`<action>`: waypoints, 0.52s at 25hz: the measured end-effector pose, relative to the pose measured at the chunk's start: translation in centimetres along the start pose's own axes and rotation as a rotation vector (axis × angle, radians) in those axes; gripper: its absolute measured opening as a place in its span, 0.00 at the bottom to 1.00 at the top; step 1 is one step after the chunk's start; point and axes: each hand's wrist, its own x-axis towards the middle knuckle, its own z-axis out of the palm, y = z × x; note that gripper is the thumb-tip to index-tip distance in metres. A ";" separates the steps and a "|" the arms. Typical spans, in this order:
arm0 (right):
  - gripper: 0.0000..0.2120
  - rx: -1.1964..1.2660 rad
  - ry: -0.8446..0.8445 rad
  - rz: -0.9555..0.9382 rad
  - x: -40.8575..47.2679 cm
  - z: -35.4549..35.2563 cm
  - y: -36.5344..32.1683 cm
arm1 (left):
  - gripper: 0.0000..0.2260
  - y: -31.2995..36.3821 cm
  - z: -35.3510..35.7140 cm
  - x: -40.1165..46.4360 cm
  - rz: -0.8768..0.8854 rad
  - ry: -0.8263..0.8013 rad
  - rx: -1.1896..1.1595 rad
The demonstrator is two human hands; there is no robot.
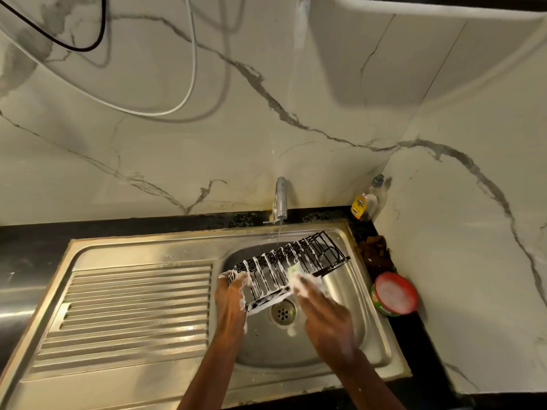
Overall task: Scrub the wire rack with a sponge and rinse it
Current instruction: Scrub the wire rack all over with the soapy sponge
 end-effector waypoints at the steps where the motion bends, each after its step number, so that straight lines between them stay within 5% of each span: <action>1: 0.17 0.031 0.037 0.058 0.0 0.1 0.5 | 0.16 0.1 0.1 0.0 0.005 -0.003 0.005; 6: 0.17 0.070 0.033 0.003 -0.2 0.5 0.6 | 0.21 0.5 0.3 -0.1 -0.038 -0.025 -0.014; 9: 0.19 0.141 0.028 0.189 0.4 0.1 0.4 | 0.22 0.7 0.3 0.0 -0.051 -0.042 -0.065; 12: 0.17 -0.001 -0.139 -0.014 0.5 0.1 -0.4 | 0.19 1.1 0.0 0.0 -0.043 -0.044 -0.051; 13: 0.19 0.003 -0.141 0.054 1.0 0.1 0.3 | 0.18 1.0 0.0 0.1 -0.022 -0.042 -0.041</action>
